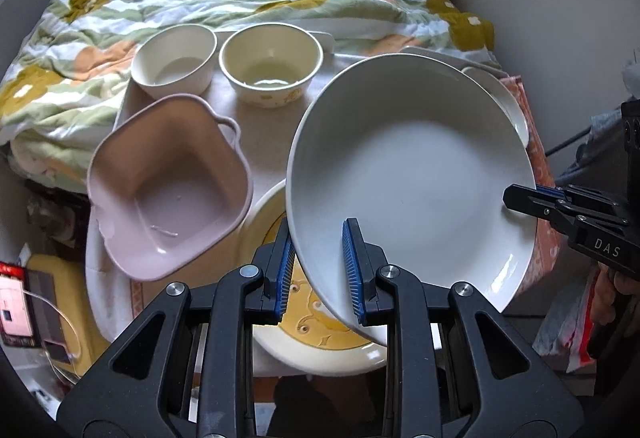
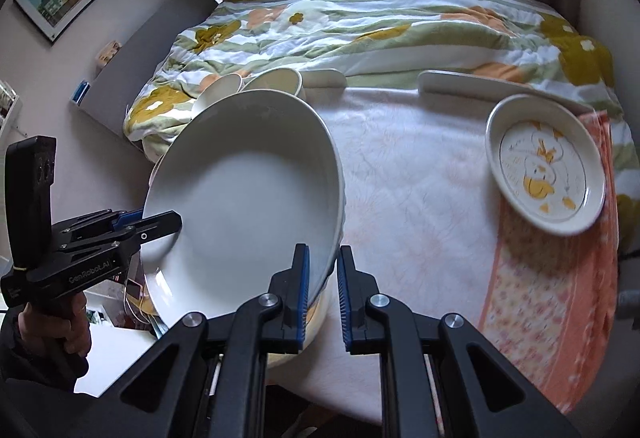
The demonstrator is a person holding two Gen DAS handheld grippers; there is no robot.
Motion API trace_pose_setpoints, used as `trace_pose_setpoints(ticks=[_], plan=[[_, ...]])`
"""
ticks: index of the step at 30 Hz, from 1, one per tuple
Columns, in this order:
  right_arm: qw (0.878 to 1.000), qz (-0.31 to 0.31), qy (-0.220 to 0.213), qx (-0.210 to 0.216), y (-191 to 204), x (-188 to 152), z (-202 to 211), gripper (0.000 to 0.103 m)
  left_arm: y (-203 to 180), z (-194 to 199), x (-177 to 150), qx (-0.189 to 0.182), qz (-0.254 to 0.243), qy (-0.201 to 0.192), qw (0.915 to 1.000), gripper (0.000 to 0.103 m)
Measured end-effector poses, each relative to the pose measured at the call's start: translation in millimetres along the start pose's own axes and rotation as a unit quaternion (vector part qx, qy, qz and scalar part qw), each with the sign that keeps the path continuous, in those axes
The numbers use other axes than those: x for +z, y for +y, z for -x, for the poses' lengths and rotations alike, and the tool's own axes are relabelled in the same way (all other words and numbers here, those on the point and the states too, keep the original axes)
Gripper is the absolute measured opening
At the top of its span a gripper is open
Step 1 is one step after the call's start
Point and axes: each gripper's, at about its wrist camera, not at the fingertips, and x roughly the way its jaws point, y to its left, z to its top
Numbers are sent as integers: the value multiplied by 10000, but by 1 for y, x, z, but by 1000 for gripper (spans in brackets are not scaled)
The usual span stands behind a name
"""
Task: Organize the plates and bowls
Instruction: 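Carry the white plate with both tools and lower it onto the yellow duck bowl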
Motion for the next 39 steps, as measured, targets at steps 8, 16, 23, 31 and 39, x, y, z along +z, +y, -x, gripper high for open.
trace_pose_setpoints(ticks=[8,16,23,31,39], plan=[[9979,-616,-69,-168,16,-48,-19,12,22,-26,-36,-190,-172,339,9991,21],[9971,-698,-62,-304,12,-63,-43,12,29,-60,-49,-212,-150,538,9982,21],[9969,-669,-110,-405,12,-69,-47,12,23,-74,-53,-76,-280,629,9976,21],[9970,-630,-119,-429,13,-71,-51,13,15,-81,-55,246,-447,600,9969,21],[9971,-525,-138,-539,19,-71,-57,13,1,-79,-56,1014,-1115,385,9878,21]])
